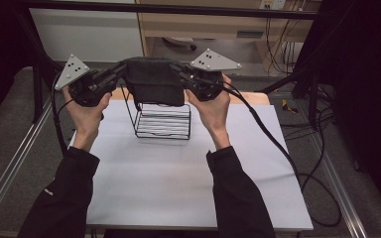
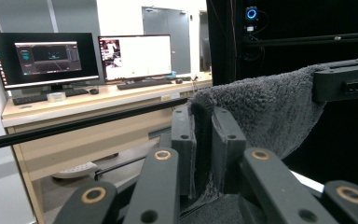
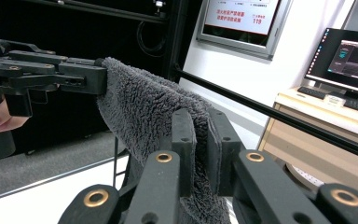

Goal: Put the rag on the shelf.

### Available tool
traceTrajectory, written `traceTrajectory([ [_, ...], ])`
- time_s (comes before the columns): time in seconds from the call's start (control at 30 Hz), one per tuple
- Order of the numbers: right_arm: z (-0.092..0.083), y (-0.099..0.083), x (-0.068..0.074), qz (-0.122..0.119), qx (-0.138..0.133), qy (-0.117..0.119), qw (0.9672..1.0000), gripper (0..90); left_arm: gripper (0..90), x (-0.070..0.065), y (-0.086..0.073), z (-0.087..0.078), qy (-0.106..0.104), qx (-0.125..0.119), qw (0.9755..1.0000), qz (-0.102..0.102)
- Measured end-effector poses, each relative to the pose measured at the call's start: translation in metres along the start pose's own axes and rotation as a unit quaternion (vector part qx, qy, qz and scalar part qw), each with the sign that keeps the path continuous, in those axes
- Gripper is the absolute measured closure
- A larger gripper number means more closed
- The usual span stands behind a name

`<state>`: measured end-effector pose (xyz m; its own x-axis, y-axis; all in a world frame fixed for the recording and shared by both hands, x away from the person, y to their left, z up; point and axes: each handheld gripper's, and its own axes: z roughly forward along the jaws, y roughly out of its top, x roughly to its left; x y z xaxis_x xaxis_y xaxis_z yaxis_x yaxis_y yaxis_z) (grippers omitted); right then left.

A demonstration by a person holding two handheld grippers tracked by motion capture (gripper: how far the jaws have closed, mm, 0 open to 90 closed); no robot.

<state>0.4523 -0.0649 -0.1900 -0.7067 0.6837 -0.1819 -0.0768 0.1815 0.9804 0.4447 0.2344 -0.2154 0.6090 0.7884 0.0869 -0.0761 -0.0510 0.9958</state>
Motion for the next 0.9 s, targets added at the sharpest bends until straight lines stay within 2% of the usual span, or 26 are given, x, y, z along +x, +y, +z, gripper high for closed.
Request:
traceTrajectory([
  [0.4,-0.001,0.001,0.0,0.004,-0.002,0.001,1.0,83.5,80.6,0.0,0.002,0.0,0.001,-0.002,1.0,-0.001],
  [0.63,0.005,0.007,-0.008,0.015,-0.002,-0.01,0.9998,83.6,80.7,0.001,0.01,0.007,0.008,-0.002,1.0,-0.002],
  [0.77,0.009,0.011,-0.014,0.025,-0.003,-0.016,0.9995,83.7,80.8,0.004,0.014,0.012,0.01,-0.002,0.9999,-0.01],
  [0.9,0.014,0.016,-0.018,0.024,-0.004,-0.024,0.9994,83.8,80.8,0.007,0.018,0.017,0.015,-0.003,0.9998,-0.015],
])
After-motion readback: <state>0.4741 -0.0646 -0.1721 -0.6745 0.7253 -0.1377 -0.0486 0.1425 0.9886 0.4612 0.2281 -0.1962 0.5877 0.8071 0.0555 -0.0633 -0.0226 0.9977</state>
